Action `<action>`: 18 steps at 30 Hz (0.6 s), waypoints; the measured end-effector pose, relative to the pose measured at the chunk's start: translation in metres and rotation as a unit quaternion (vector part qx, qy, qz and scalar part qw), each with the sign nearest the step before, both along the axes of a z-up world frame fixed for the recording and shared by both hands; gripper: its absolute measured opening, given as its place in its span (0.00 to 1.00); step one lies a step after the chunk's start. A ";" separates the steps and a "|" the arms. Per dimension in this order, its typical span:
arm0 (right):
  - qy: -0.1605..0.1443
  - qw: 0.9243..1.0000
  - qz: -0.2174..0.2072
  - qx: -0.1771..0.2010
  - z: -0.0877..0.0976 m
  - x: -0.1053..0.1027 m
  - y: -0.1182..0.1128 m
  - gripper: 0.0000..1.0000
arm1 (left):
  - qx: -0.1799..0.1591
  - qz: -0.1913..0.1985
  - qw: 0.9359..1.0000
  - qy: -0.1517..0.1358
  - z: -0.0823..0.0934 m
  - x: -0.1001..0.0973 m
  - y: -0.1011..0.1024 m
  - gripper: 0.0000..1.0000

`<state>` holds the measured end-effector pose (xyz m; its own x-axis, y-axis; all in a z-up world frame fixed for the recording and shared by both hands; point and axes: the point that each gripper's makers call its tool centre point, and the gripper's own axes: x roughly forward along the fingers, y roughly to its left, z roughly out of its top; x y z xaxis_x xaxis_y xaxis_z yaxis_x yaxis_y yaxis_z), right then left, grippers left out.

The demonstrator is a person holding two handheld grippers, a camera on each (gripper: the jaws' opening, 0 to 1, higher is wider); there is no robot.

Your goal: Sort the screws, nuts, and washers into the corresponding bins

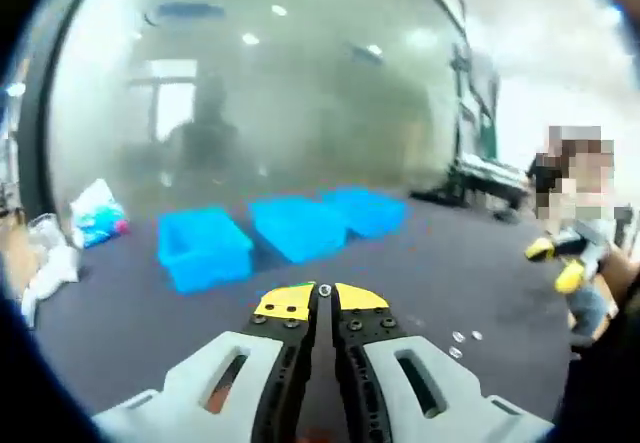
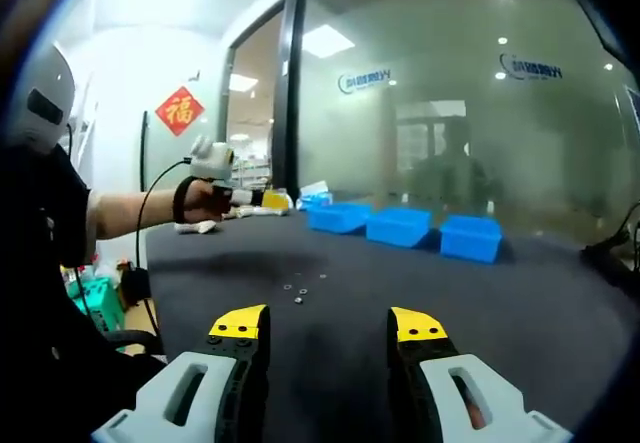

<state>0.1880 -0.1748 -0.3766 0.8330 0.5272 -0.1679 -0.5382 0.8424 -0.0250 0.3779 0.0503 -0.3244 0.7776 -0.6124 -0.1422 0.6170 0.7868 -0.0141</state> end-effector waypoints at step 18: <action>0.002 1.000 -0.002 0.003 0.000 0.000 -0.003 0.43 | 0.000 0.105 0.994 -0.022 0.032 0.114 0.021 0.04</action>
